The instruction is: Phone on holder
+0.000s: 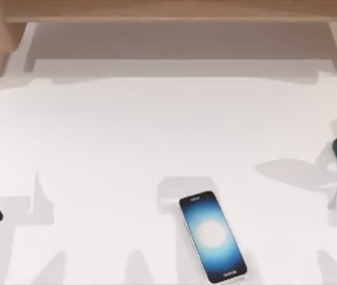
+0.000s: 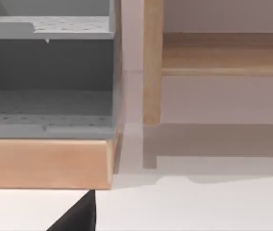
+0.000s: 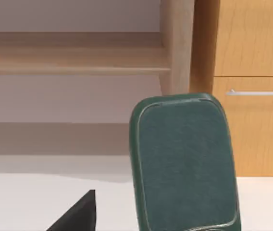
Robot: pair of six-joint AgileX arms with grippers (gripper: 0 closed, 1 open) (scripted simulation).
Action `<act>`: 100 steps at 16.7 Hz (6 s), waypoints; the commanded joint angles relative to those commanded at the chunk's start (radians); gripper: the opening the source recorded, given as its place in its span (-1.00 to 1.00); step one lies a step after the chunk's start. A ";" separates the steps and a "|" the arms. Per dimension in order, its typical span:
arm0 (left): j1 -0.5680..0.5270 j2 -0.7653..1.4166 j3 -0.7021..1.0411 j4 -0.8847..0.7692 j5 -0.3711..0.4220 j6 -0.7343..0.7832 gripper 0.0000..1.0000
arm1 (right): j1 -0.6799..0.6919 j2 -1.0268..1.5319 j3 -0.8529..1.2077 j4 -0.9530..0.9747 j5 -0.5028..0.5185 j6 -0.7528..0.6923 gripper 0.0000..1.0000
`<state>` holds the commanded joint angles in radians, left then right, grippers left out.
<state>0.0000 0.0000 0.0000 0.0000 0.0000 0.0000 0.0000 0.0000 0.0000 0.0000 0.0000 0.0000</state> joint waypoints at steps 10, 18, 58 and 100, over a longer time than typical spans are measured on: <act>0.000 0.000 0.000 0.000 0.000 0.000 1.00 | 0.295 0.379 0.306 -0.247 0.004 0.183 1.00; 0.000 0.000 0.000 0.000 0.000 0.000 1.00 | 0.684 1.280 0.912 -0.677 0.011 0.422 1.00; 0.000 0.000 0.000 0.000 0.000 0.000 1.00 | 0.824 2.081 1.264 -0.754 0.002 0.527 -0.51; 0.000 0.000 0.000 0.000 0.000 0.000 1.00 | 0.067 1.206 1.065 -0.673 -0.260 -0.019 -1.00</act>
<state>0.0000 0.0000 0.0000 0.0000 0.0000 0.0000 0.0674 1.2056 1.0655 -0.6731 -0.2601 -0.0194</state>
